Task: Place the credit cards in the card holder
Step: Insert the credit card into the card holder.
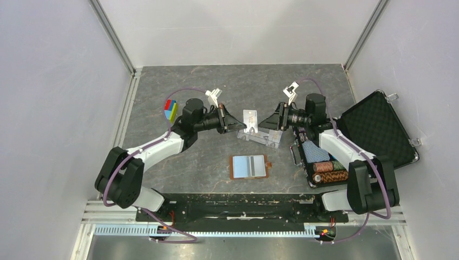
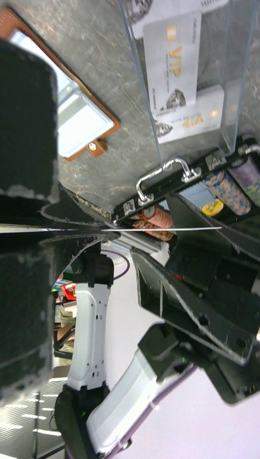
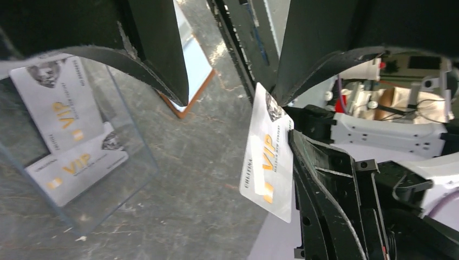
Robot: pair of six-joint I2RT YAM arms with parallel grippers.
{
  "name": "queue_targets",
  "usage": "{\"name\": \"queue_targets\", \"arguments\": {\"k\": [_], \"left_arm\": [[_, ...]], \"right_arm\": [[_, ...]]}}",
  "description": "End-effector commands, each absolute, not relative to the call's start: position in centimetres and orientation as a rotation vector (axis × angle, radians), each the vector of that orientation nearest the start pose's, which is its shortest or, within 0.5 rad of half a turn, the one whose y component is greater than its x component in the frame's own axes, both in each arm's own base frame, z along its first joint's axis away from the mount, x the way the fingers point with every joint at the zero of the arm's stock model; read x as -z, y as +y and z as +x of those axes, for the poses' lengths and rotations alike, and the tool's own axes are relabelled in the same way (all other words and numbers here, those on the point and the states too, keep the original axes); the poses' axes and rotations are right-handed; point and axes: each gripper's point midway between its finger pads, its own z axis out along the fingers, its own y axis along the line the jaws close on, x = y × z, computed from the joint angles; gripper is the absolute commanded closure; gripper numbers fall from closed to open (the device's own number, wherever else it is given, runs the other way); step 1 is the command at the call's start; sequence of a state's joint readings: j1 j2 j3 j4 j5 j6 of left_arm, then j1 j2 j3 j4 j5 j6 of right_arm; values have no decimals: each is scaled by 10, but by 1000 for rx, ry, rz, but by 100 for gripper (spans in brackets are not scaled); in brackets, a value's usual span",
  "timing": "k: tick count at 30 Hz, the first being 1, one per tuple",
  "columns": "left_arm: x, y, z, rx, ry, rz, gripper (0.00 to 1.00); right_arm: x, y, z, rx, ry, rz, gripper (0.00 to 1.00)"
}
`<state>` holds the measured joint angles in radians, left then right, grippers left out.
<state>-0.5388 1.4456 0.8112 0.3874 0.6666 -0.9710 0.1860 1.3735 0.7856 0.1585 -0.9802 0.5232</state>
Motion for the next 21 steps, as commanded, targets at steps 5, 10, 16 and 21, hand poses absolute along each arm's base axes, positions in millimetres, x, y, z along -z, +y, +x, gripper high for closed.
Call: {"name": "queue_targets", "arguments": {"k": [5,10,16,21], "left_arm": [[-257,-328,251,1772,1948,227,98],[-252,-325,244,1775,1961,223,98],[-244,-323,236,1777,1984,219,90],[-230,-317,235,1712,2037,171,66]], "right_arm": [[-242,236,272,-1679,1811,-365,50],[-251,239,268,-1742,1766,-326,68],[-255,245,261,-1791,1746,-339,100],[-240,245,257,-1759,1802,-336,100]]}}
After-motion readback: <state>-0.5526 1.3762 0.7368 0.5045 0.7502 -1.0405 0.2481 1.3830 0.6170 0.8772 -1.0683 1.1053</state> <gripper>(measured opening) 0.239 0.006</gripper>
